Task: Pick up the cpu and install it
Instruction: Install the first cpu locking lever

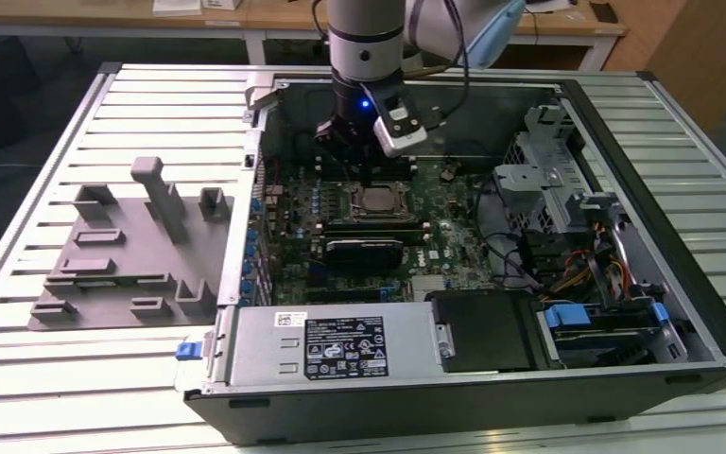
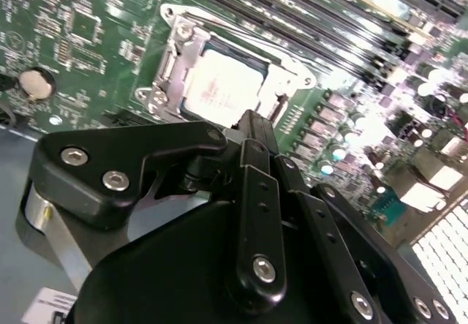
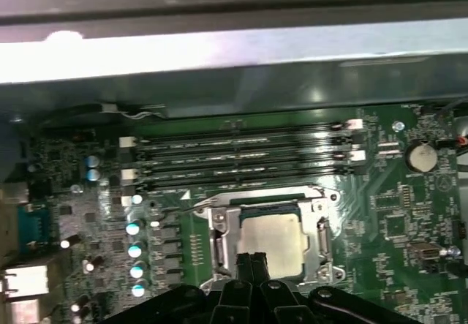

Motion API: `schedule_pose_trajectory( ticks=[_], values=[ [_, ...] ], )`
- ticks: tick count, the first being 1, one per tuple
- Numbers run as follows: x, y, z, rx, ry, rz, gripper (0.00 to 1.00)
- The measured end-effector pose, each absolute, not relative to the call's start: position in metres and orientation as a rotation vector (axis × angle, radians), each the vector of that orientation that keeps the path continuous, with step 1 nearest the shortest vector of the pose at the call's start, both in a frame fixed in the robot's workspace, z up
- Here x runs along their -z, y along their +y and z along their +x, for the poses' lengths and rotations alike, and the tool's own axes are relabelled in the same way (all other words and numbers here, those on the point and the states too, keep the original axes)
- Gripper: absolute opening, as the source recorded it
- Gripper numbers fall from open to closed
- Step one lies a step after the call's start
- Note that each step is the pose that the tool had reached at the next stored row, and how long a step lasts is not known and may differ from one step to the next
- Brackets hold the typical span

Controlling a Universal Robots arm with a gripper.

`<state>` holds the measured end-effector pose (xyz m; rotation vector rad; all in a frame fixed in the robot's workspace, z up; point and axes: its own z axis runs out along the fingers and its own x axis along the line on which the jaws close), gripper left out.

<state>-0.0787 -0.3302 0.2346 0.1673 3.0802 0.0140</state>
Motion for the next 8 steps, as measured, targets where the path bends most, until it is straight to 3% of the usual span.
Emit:
schedule_pose_trajectory(
  ticks=[8],
  values=[
    [-0.235, -0.33, -0.094, -0.015, 3.08, 0.167, 0.11]
  ],
)
